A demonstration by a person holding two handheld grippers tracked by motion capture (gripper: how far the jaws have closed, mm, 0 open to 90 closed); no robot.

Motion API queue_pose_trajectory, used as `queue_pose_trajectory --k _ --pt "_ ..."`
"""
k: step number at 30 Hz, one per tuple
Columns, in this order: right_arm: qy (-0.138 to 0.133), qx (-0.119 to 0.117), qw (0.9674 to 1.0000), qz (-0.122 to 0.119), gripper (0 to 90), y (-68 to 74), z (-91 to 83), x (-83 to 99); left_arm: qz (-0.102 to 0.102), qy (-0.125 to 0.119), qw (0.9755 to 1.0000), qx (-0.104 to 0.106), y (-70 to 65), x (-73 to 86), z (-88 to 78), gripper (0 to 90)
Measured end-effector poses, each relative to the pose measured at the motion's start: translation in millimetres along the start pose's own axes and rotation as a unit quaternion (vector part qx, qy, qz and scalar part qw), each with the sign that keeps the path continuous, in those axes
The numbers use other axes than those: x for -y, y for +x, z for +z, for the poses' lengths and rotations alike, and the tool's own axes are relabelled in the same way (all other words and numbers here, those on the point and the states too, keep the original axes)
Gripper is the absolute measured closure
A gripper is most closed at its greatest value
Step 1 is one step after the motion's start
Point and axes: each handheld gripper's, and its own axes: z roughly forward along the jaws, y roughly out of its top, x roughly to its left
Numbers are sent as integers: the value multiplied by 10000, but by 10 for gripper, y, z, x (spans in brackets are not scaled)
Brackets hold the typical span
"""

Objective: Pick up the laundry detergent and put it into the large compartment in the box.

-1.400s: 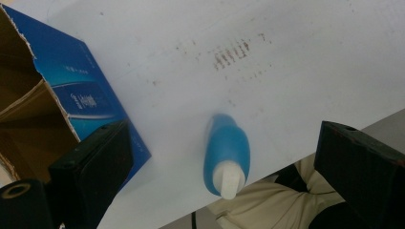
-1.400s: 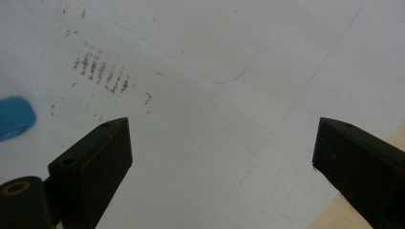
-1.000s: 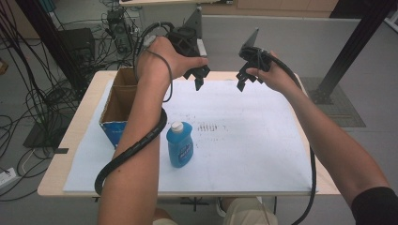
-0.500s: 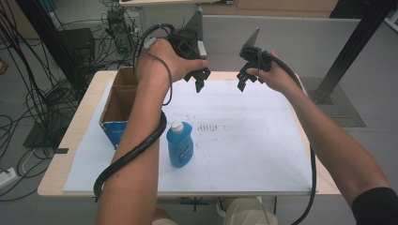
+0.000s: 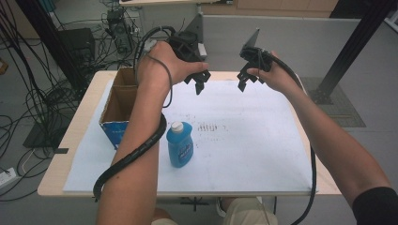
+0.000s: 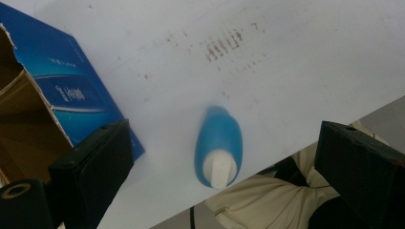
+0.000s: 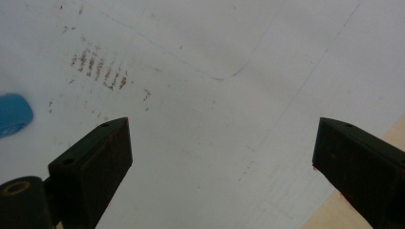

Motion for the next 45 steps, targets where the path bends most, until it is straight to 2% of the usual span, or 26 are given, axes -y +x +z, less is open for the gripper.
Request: queue_pose_trajectory --k 14,45 --pt "-13 2 10000 -5 62 24 -5 12 55 5 10000 33 22 118 27 66" --pt "-40 -12 10000 -43 62 38 -19 39 228 52 9996 155 49 278 59 65"
